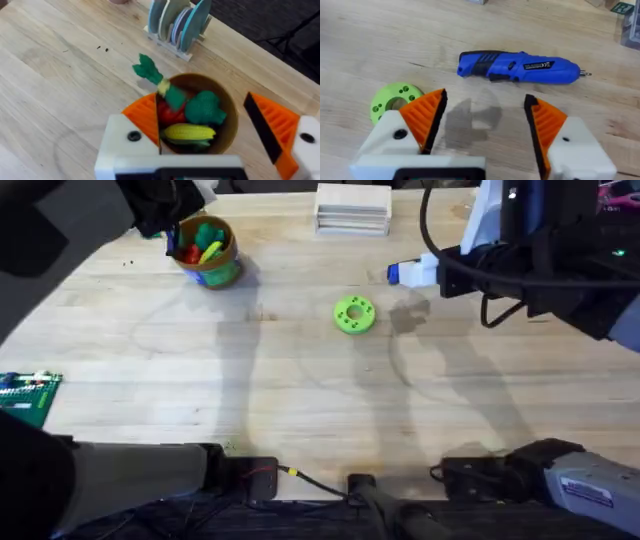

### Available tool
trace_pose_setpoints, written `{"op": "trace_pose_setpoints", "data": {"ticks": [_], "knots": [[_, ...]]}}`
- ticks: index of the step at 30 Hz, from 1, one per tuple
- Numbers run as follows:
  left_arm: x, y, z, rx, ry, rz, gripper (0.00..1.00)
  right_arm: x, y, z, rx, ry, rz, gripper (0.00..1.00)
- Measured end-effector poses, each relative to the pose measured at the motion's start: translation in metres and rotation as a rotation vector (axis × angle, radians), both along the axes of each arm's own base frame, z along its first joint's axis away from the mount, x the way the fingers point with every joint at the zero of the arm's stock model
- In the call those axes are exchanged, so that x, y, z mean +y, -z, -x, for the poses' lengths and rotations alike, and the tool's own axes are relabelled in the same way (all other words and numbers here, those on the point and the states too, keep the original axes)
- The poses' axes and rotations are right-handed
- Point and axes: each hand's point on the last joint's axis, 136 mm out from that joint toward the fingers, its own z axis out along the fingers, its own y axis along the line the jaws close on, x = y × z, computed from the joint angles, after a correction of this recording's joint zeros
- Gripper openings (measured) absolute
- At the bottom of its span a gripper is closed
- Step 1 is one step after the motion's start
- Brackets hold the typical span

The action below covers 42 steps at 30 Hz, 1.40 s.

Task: Pick up the gripper from the table and insert it into the empty holder that is missing its gripper. Then pick up a screw, insert it into the mounting hole, and use the screwdriver to tighten it. Finally, clean up the table by picking up the vegetable and placing it into the bucket.

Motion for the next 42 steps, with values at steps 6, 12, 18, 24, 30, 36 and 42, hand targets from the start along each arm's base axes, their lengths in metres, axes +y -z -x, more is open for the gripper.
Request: {"op": "trace_pose_setpoints", "data": {"ticks": [6, 12, 18, 24, 30, 36, 42], "knots": [[-0.001, 0.003, 0.004, 0.021, 0.005, 0.004, 0.992, 0.0, 0.0, 0.0, 0.0, 0.0, 0.0, 0.991], [-0.013, -0.019, 0.014, -0.005, 0.049, -0.014, 0.992, 0.0, 0.0, 0.0, 0.0, 0.0, 0.0, 0.991], [-0.032, -0.078, 0.037, -0.133, 0.114, -0.037, 0.994, 0.0, 0.0, 0.0, 0.0, 0.0, 0.0, 0.992], [-0.021, -0.128, 0.071, -0.25, 0.102, -0.07, 0.993, 0.0, 0.0, 0.0, 0.0, 0.0, 0.0, 0.992], [0.013, -0.131, 0.086, -0.232, 0.025, -0.11, 0.993, 0.0, 0.0, 0.0, 0.0, 0.0, 0.0, 0.991], [0.048, -0.106, 0.079, -0.169, -0.027, -0.069, 0.992, 0.0, 0.0, 0.0, 0.0, 0.0, 0.0, 0.992], [0.09, -0.055, 0.055, -0.071, -0.083, -0.014, 0.993, 0.0, 0.0, 0.0, 0.003, 0.0, 0.001, 0.991]]}}
